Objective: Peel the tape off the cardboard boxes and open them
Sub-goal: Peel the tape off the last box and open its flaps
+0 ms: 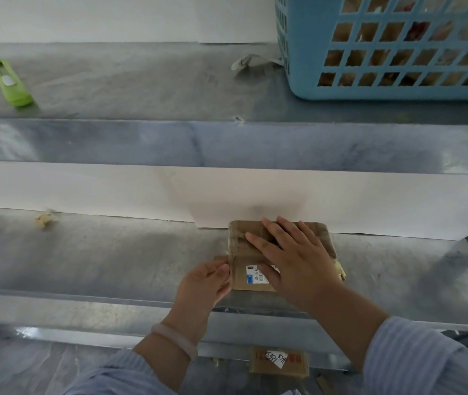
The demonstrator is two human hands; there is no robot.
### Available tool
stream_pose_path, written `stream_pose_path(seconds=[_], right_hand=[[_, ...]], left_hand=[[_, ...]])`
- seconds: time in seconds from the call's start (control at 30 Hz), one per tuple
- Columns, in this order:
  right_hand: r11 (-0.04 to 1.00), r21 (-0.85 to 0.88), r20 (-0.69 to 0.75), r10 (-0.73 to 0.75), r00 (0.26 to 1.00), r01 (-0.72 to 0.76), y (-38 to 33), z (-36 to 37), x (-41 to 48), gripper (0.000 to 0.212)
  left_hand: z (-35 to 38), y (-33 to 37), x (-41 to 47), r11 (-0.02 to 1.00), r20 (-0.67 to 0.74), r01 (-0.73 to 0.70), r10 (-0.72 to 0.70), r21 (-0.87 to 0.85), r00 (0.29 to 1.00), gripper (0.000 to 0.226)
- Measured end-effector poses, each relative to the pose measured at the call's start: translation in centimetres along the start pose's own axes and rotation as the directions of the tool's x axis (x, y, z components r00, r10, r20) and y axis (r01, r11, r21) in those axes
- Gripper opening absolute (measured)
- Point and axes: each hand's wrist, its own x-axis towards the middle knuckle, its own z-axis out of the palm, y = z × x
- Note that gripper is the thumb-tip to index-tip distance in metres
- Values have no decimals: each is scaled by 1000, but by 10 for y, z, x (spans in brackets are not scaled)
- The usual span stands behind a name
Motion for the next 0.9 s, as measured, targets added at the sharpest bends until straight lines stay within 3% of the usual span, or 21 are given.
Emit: stream_pose_path(seconds=[0.07,0.17,0.27,0.43,0.53,0.63,0.73,0.9], right_hand=[[1000,1,-1,0,1000,0,0,0,0,52],[1000,-10,1,1,1000,-1,-1,-2,0,53],[1000,-8,1,0,1000,0,-1,-1,-1,53],[1000,-12,7,-7,1000,7,-1,0,-1,54],[1000,-11,7,1,1000,-1,-1,-1,-1,54],[1000,-13,6,3,1000,-3,-1,-1,-2,55],[1000,-21,8,0,1000,0,-2,-2,-1,55],[1000,-23,15,8,1000,-8,-3,-2,-1,57]], left_hand=[[1,-5,-2,999,-36,-20,22,50,999,11],[4,-7,-2,939,-124,-145,192,311,974,11],[6,-2,-2,886,-158,-214,300,411,941,7],[0,0,7,874,-84,-180,243,451,966,6],[1,1,9,823,-79,-225,310,522,948,4],[2,4,9,773,-47,-259,349,580,936,18],[4,5,10,748,6,-233,293,622,956,23],[4,3,9,870,-43,-183,228,458,973,16]])
